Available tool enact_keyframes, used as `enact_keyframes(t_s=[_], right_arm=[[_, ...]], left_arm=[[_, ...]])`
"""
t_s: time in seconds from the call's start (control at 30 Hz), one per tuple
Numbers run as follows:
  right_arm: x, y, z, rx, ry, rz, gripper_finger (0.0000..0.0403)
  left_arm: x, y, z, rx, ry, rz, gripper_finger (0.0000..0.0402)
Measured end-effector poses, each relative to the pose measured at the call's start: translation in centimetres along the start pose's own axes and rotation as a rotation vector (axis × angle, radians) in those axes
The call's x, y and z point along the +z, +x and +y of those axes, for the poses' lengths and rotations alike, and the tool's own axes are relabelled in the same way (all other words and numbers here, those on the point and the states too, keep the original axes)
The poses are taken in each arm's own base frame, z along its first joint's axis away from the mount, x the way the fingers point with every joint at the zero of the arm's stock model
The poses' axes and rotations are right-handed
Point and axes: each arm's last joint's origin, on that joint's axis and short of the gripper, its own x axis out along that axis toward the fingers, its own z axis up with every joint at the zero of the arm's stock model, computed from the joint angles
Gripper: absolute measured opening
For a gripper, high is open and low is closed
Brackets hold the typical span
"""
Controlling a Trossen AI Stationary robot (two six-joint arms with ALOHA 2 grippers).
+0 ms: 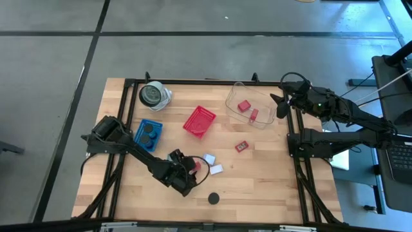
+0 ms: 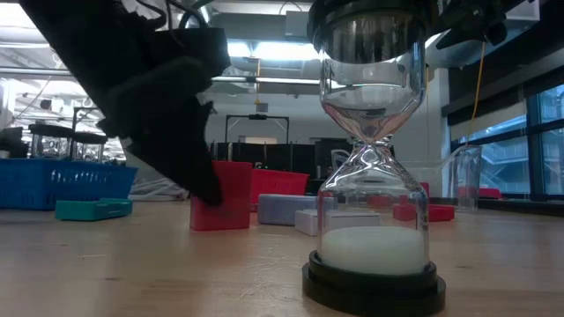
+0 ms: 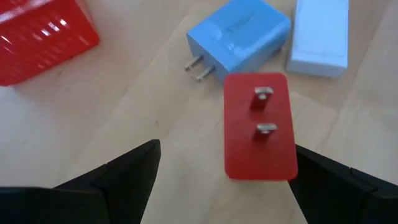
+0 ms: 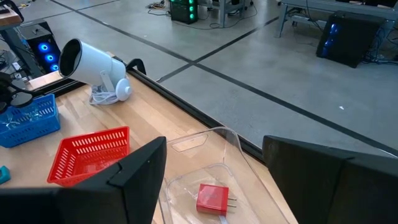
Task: Pick & Place Office items
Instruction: Put the red charger adapter into the white bin
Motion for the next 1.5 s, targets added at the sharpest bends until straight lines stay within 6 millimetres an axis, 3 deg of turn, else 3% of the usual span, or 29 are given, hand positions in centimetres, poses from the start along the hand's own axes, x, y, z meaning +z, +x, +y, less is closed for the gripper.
enact_keyframes(t_s=[0.37, 0.93, 1.23, 1.5], right_arm=[[0.0, 0.0, 0.0, 0.0, 0.0, 0.0, 0.027], [0.0, 0.0, 0.0, 0.0, 0.0, 0.0, 0.027], [0.0, 0.0, 0.0, 0.0, -0.002, 0.0, 0.027], [0.2, 0.0, 0.0, -0.004, 0.04, -0.016, 0.027]], left_arm=[[-0.1, 0.0, 0.3, 0.043, 0.003, -0.019, 0.0272], [1.5, 0.9, 0.5, -0.018, 0.084, -0.005, 0.012], [1.7, 0.4, 0.8, -0.009, 0.098, -0.007, 0.013], [3.9, -2.7, 2.0, -0.018, 0.044, -0.102, 0.012]])
